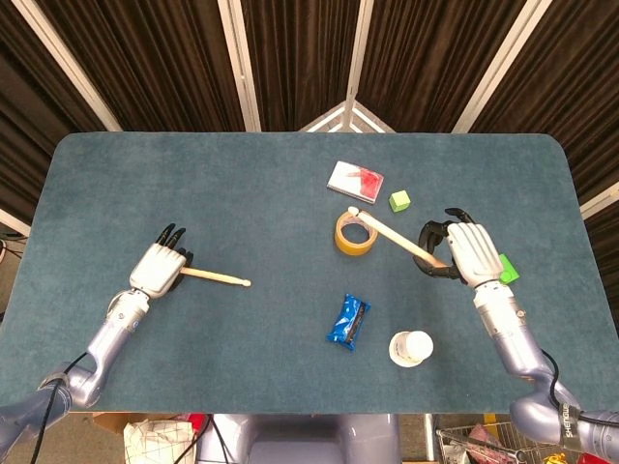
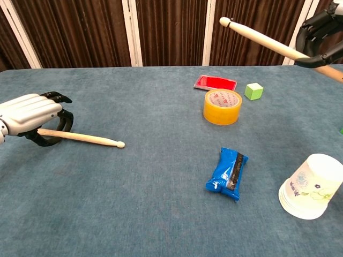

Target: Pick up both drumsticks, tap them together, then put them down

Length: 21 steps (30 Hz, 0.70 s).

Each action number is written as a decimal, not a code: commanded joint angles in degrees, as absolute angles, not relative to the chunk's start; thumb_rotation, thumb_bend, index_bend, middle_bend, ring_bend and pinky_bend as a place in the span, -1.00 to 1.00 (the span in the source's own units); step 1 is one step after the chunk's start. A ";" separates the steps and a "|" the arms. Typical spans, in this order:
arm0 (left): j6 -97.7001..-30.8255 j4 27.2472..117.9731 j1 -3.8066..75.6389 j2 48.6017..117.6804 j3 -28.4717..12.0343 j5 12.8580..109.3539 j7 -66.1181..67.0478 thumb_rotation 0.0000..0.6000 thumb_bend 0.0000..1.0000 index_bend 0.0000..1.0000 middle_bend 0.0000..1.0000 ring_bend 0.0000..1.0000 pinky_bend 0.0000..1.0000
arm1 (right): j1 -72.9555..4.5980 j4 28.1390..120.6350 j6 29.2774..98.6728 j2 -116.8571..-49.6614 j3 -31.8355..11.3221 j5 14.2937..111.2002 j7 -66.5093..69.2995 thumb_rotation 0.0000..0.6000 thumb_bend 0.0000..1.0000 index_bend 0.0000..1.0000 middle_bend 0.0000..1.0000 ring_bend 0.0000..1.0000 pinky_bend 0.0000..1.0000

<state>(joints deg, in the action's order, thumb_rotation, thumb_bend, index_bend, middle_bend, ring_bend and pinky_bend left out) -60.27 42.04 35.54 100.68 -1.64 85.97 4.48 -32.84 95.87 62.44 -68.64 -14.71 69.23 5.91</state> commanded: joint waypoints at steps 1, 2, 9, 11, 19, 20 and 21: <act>-60.13 42.63 35.42 100.29 -1.70 85.73 4.84 1.00 0.02 -0.05 0.07 -0.83 -0.99 | -32.79 95.84 62.43 -68.60 -14.70 69.30 5.86 1.00 -0.09 0.49 0.30 0.02 -0.69; -60.05 42.84 35.36 100.19 -1.72 85.62 4.95 1.00 0.02 -0.06 0.08 -0.83 -0.99 | -32.75 95.83 62.47 -68.60 -14.70 69.35 5.87 1.00 -0.09 0.49 0.30 0.02 -0.69; -59.54 43.54 35.15 99.64 -2.05 84.84 5.73 1.00 0.02 -0.10 0.07 -0.82 -1.00 | -32.54 95.78 62.50 -68.57 -14.73 69.42 5.90 1.00 -0.09 0.49 0.30 0.02 -0.69; -59.40 43.62 35.17 99.57 -2.28 84.55 5.83 1.00 0.02 -0.10 0.05 -0.83 -1.00 | -32.48 95.84 62.55 -68.54 -14.74 69.46 5.86 1.00 -0.09 0.49 0.30 0.02 -0.69; -58.94 44.55 35.27 98.81 -2.59 84.00 6.97 1.00 0.02 -0.10 -0.06 -0.86 -1.00 | -32.56 95.84 62.41 -68.92 -14.82 69.33 5.50 1.00 -0.09 0.49 0.30 0.02 -0.69; -58.94 44.72 35.28 98.72 -2.61 83.97 7.08 1.00 0.02 -0.11 -0.09 -0.86 -1.00 | -32.43 96.01 62.63 -68.94 -14.77 69.43 5.44 1.00 -0.09 0.50 0.30 0.02 -0.69; -58.88 44.87 35.27 98.62 -2.60 83.94 7.24 1.00 0.02 -0.12 -0.13 -0.88 -1.00 | -32.35 96.15 62.75 -68.93 -14.74 69.47 5.37 1.00 -0.09 0.50 0.30 0.02 -0.69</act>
